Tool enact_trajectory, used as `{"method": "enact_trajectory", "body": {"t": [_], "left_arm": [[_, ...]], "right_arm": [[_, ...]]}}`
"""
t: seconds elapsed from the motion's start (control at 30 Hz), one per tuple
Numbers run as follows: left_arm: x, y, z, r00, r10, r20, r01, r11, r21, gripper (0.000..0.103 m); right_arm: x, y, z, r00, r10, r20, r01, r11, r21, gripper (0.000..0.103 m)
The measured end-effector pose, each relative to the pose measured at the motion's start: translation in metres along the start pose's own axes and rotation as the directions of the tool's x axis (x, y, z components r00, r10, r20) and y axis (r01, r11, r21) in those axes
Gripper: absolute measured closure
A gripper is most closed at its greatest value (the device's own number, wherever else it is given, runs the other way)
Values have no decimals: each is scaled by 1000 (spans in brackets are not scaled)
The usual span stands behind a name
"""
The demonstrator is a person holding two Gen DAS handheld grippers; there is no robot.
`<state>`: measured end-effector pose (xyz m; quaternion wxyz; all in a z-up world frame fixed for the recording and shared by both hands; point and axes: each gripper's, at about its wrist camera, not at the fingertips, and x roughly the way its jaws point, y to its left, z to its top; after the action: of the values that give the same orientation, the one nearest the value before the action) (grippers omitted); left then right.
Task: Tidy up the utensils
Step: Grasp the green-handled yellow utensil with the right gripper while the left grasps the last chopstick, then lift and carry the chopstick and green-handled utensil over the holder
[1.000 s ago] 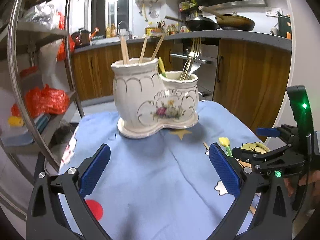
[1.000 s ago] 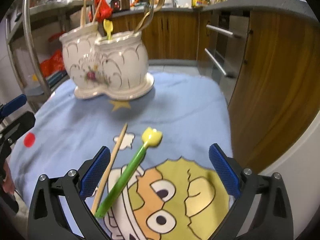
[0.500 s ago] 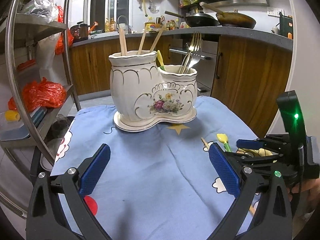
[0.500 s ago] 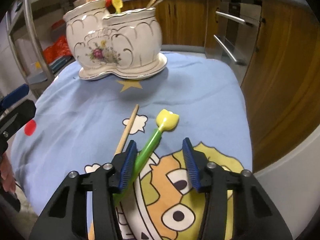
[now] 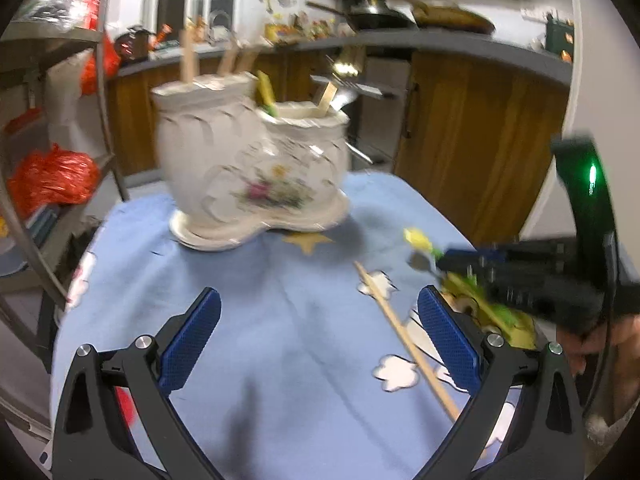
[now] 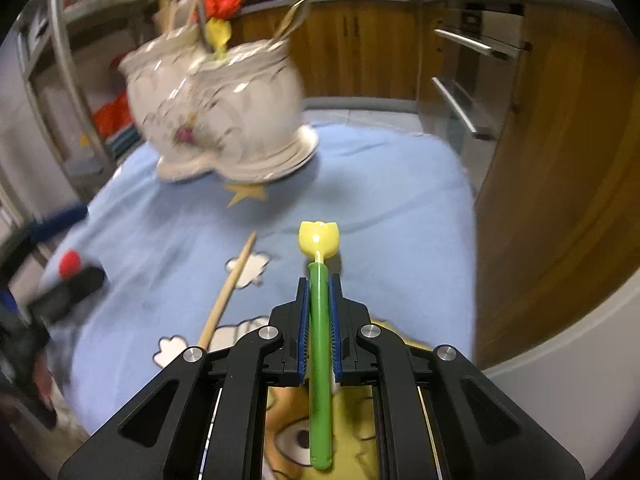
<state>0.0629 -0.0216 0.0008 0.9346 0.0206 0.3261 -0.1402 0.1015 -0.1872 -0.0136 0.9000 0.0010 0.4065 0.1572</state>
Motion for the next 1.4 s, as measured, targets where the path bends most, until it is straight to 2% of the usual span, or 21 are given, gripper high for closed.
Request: {"method": "enact_trajectory", "body": {"t": [0.07, 0.17, 0.23, 0.27, 0.33, 0.47, 0.5, 0.53, 0.8, 0.9, 1.07, 1.2, 1.33, 1.4], "left_arm": [[6, -10, -1, 999, -27, -37, 28, 1000, 10, 11], [17, -28, -5, 994, -43, -101, 47, 998, 41, 27], [22, -35, -7, 988, -61, -143, 67, 997, 38, 48], [25, -37, -7, 985, -70, -159, 76, 997, 32, 52], [32, -45, -10, 977, -77, -197, 86, 996, 36, 71], [42, -61, -17, 975, -18, -222, 44, 993, 110, 80], [42, -64, -17, 977, 9, -214, 22, 990, 138, 88], [43, -65, -17, 977, 15, -213, 17, 989, 148, 91], [36, -44, -7, 967, 20, -256, 33, 979, 202, 97], [38, -32, -8, 958, -2, -287, 55, 983, 174, 97], [40, -35, -8, 965, 14, -262, 35, 983, 179, 96], [42, -36, -7, 966, 12, -258, 38, 982, 187, 97], [23, -31, 0, 985, -17, -170, 47, 983, 175, 97], [3, -20, 7, 997, -30, -78, 41, 988, 152, 97]], "right_arm": [[-3, -9, 2, 1000, -2, 11, 1, 1000, 24, 93], [-7, -14, 5, 1000, -1, 24, 1, 999, 35, 93], [-10, -12, 6, 999, -2, 39, 1, 1000, 25, 93], [-11, -11, 6, 999, -3, 43, 2, 1000, 20, 93], [-13, -7, 7, 999, 1, 48, -1, 1000, 10, 93], [-14, -4, 6, 999, 4, 53, -4, 1000, -8, 93], [-14, -4, 6, 999, 4, 54, -4, 1000, -12, 93], [-14, -3, 6, 999, 6, 53, -5, 1000, -15, 93], [-19, -1, 4, 997, 24, 67, -23, 1000, -18, 93], [-21, 1, 5, 996, 37, 77, -35, 999, -21, 93], [-21, 6, 4, 995, 48, 83, -46, 999, -27, 93], [-29, 6, 5, 991, 58, 121, -55, 998, -26, 93], [-39, 4, 7, 982, 67, 175, -65, 998, -12, 93], [-44, 4, 9, 978, 68, 198, -68, 998, -6, 93]]}}
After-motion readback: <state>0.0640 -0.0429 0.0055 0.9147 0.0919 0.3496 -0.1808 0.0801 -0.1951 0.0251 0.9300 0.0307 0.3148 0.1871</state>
